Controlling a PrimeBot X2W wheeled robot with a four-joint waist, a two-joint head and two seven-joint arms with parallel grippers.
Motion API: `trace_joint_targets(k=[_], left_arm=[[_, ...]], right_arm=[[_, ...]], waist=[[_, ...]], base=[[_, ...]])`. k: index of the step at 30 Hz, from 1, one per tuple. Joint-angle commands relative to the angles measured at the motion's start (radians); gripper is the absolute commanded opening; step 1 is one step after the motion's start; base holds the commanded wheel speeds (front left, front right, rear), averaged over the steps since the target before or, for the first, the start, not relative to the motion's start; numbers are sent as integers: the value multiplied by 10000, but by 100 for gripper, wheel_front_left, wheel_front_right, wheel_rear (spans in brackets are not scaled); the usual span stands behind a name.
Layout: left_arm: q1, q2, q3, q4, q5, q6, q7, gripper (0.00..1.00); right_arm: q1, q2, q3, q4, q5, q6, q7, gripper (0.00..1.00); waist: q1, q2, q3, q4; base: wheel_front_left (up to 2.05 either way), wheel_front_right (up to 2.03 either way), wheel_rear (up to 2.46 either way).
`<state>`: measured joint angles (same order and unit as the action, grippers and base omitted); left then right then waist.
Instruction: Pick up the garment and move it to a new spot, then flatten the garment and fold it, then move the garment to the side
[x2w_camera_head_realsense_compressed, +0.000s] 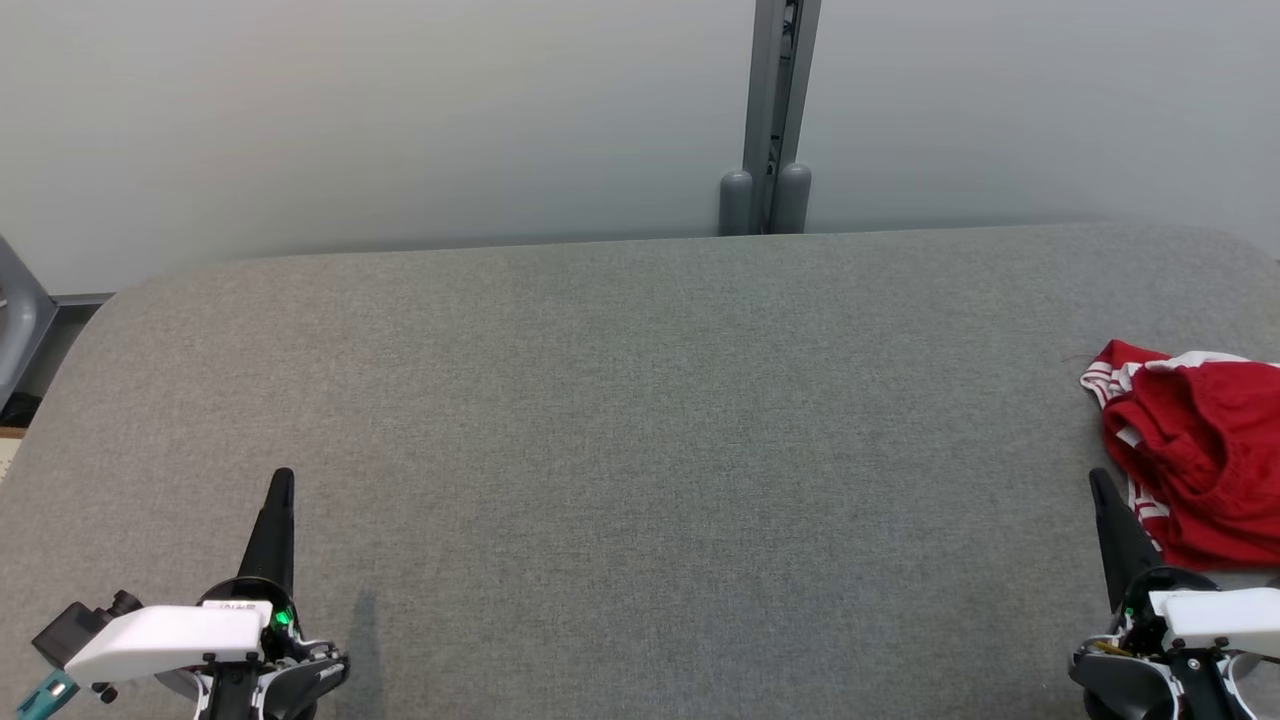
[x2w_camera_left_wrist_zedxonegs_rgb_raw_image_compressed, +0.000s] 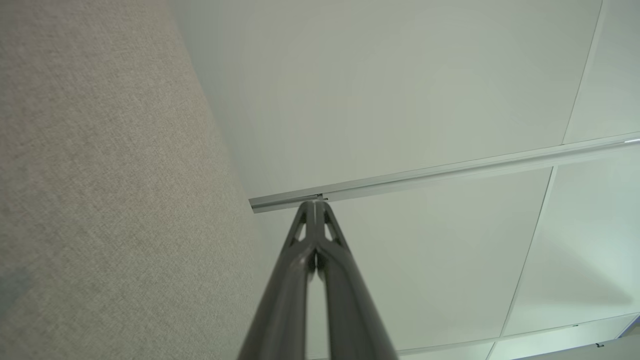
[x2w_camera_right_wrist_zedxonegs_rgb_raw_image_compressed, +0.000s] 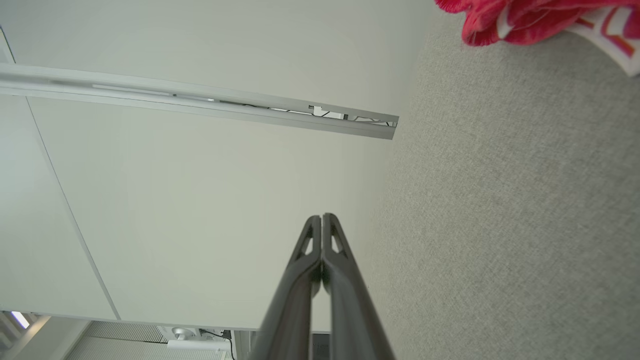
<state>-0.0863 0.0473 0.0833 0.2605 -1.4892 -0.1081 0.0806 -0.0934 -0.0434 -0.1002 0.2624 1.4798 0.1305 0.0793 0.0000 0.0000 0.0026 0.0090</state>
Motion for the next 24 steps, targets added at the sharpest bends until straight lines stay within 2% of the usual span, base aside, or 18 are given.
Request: trace_joint_targets(k=[1, 19, 24], left_arm=[[-215, 48, 106, -92, -230, -100, 77, 0], [-305, 52, 369, -187, -1281, -263, 382, 0], [-285, 52, 357, -174, -1238, -260, 379, 0]], right_arm=[[-147, -92, -62, -111, 271, 4, 107, 0], [-193, -111, -160, -204, 1405, 4, 386, 0], [-192, -108, -155, -200, 1343, 4, 381, 0]], waist=[[0, 0, 1, -9], [0, 0, 5, -90], [0, 0, 5, -90]], base=[[0, 0, 0], [0, 0, 0], [0, 0, 0]])
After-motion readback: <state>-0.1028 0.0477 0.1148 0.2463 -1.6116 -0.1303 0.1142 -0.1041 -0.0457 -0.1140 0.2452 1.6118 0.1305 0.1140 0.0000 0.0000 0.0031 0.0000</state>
